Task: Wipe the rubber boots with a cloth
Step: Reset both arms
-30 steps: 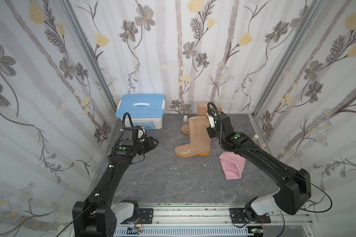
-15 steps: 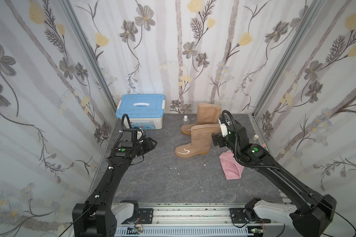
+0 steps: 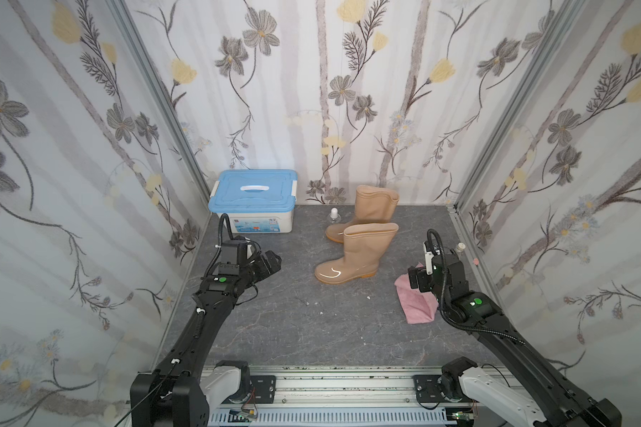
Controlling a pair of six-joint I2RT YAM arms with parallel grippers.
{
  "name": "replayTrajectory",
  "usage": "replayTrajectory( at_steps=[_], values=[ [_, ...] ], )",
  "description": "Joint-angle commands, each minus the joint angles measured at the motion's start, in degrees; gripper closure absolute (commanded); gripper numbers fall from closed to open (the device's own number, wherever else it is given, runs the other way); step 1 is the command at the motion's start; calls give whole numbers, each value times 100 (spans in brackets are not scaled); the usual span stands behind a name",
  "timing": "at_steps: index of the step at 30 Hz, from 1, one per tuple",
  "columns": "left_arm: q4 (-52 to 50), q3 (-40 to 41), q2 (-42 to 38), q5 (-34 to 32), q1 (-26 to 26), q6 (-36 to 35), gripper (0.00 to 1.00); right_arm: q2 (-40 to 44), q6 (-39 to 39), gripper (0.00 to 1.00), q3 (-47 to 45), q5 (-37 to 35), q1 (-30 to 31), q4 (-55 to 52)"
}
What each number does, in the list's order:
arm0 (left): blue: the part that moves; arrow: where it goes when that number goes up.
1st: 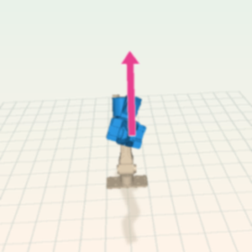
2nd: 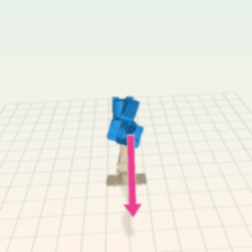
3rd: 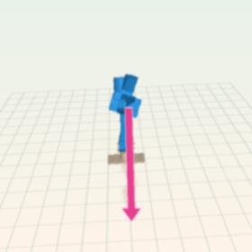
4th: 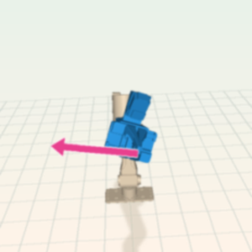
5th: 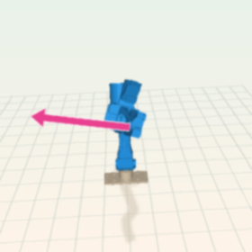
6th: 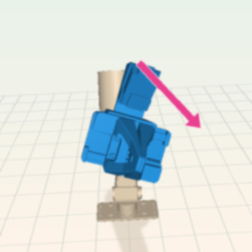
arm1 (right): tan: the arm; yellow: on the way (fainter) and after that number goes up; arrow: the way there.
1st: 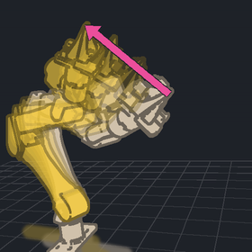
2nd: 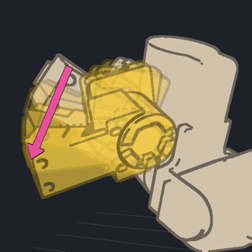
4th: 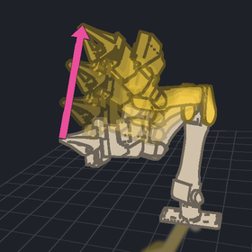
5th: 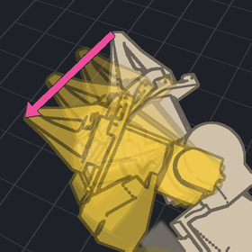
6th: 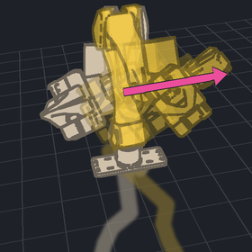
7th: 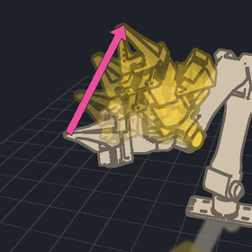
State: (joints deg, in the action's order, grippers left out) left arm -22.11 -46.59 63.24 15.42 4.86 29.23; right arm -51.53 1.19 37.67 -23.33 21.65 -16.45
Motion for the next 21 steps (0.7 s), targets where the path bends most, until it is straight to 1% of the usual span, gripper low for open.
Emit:
replayTrajectory(
  at_steps=[1,3,4,6,9,14,17,21],
  values=[
    [111,42,-31,-578,-3,20,0,-104,105,0,-589,533,-419,1599],
    [125,122,-81,-868,-2,49,0,-443,162,0,-949,661,-712,2396],
    [143,166,-108,-1024,6,60,0,-599,260,0,-1114,647,-749,2812],
    [223,283,-211,-1389,56,73,0,-1012,608,0,-1471,746,-771,3886],
    [598,600,-446,-1933,170,60,0,-1662,905,0,-1747,791,-769,5027],
    [1439,1408,-957,-2978,330,-297,0,-2499,1105,0,-2046,891,-768,6450],
    [2078,1894,-1184,-3368,348,-565,0,-2785,1105,0,-2107,848,-759,6886],
    [2993,2440,-1366,-3839,349,-1082,0,-2741,1024,0,-2065,951,-847,6750]
  ],
)
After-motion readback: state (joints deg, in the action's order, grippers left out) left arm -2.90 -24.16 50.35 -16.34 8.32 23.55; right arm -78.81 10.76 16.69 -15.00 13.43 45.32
